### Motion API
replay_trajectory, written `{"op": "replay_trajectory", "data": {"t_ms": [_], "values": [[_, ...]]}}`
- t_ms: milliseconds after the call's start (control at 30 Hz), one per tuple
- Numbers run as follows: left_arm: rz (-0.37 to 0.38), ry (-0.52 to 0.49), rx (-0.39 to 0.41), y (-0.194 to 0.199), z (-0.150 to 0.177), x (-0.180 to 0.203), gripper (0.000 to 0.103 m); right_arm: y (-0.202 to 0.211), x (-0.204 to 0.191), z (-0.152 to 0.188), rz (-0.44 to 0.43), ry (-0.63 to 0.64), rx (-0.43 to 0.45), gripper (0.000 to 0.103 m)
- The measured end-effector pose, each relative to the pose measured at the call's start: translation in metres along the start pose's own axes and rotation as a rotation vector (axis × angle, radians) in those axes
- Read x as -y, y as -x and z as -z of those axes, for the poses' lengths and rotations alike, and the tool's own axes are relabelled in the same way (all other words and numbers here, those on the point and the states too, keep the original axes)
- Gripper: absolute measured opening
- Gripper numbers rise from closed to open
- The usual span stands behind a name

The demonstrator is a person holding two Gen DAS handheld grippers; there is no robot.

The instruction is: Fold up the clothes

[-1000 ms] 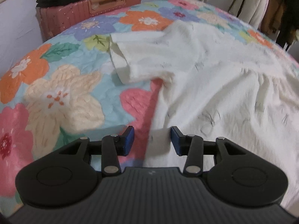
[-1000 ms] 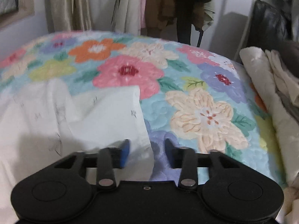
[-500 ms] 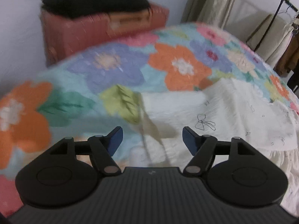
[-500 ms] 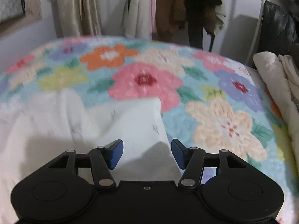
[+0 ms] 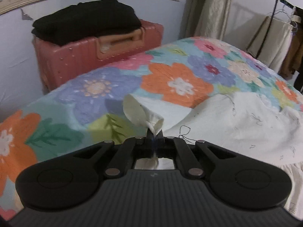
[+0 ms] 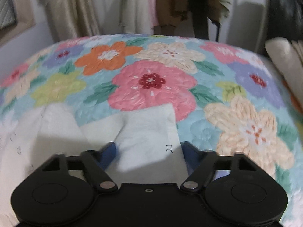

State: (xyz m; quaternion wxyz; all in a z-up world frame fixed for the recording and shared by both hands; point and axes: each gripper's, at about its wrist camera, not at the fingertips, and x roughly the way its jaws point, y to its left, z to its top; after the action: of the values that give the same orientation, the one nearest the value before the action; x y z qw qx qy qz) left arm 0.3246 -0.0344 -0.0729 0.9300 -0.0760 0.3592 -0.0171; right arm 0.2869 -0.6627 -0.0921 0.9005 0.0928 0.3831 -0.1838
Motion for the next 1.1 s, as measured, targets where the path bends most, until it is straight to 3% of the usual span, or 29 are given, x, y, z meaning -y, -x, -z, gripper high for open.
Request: {"op": "replay_trajectory", "data": {"t_ms": [67,100,300,367,467,500,533,567,600,633,800,900,967,1100], "values": [[-0.021,0.002,-0.001,-0.005,0.001,-0.003,0.002,0.005,-0.003,-0.002,0.003,0.025,0.025,0.014],[-0.032,0.005,-0.002,-0.006,0.002,-0.005,0.002,0.008,-0.003,-0.004,-0.003,0.026,0.035,0.001],[-0.056,0.049,0.033,-0.003,0.009,-0.006,0.002,0.061,0.0,-0.017,0.011,-0.043,0.324,0.0],[-0.085,0.046,0.014,-0.009,0.012,-0.005,0.002,0.054,-0.009,-0.015,0.042,0.05,0.31,0.0],[-0.107,0.044,-0.042,-0.023,0.017,-0.006,0.006,0.021,-0.018,-0.008,0.088,0.148,0.103,0.004],[-0.097,0.049,-0.051,-0.021,0.016,-0.007,0.007,0.025,-0.018,-0.004,0.095,0.141,0.124,0.006],[-0.085,0.055,-0.057,-0.018,0.015,-0.007,0.017,0.035,-0.016,0.0,0.086,0.123,0.184,0.02],[-0.073,0.062,-0.064,-0.016,0.013,-0.008,0.037,0.044,-0.014,0.003,0.074,0.104,0.229,0.032],[-0.059,0.09,-0.068,-0.01,0.012,-0.012,0.048,0.053,-0.011,0.004,0.057,0.082,0.258,0.057],[-0.046,0.123,-0.071,-0.004,0.011,-0.015,0.059,0.06,-0.007,0.005,0.04,0.057,0.273,0.063],[-0.027,0.131,-0.039,0.046,0.015,-0.019,0.061,0.091,0.008,0.017,-0.11,-0.128,0.223,0.063],[-0.012,0.111,-0.026,0.086,0.029,-0.012,0.062,0.116,0.006,0.032,-0.215,-0.258,0.174,0.063],[0.02,0.149,-0.041,0.112,0.04,-0.011,0.063,0.14,0.003,0.047,-0.287,-0.338,0.151,0.063],[0.067,0.166,-0.069,0.163,0.066,-0.005,0.067,0.202,-0.023,0.078,-0.381,-0.301,0.131,0.063]]}}
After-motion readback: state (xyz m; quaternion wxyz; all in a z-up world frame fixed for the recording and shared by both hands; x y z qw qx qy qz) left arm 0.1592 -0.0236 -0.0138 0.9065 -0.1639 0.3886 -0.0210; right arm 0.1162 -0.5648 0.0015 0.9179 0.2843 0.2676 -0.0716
